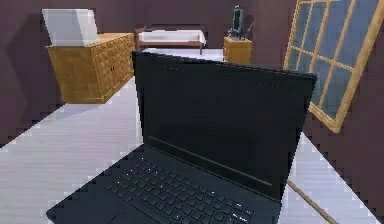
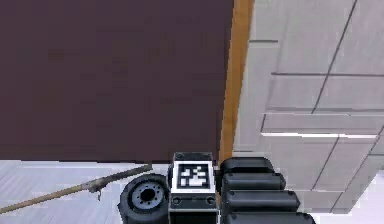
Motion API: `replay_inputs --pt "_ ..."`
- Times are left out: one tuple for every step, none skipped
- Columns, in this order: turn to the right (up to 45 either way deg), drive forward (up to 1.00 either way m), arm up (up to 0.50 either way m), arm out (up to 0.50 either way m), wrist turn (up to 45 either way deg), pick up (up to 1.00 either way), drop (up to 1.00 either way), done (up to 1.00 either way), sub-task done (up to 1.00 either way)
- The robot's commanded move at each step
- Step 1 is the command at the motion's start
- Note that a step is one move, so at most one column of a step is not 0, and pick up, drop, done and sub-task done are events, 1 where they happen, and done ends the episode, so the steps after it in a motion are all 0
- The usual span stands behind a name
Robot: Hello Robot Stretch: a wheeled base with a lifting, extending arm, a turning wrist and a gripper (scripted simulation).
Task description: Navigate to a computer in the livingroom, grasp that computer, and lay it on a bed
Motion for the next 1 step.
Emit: replay_inputs --pt "0.0 1.00 0.00 0.00 0.0 0.00 0.00 0.00 0.00"
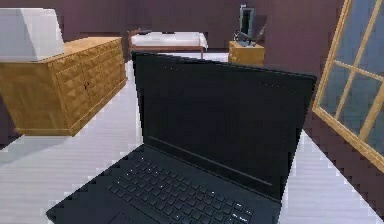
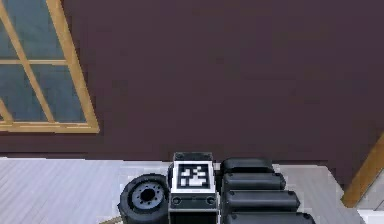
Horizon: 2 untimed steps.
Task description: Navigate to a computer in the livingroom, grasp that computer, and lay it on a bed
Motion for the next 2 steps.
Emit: replay_inputs --pt "0.0 1.00 0.00 0.00 0.0 0.00 0.00 0.00 0.00" --pt "-3.0 0.00 0.00 0.00 0.0 0.00 0.00 0.00 0.00"
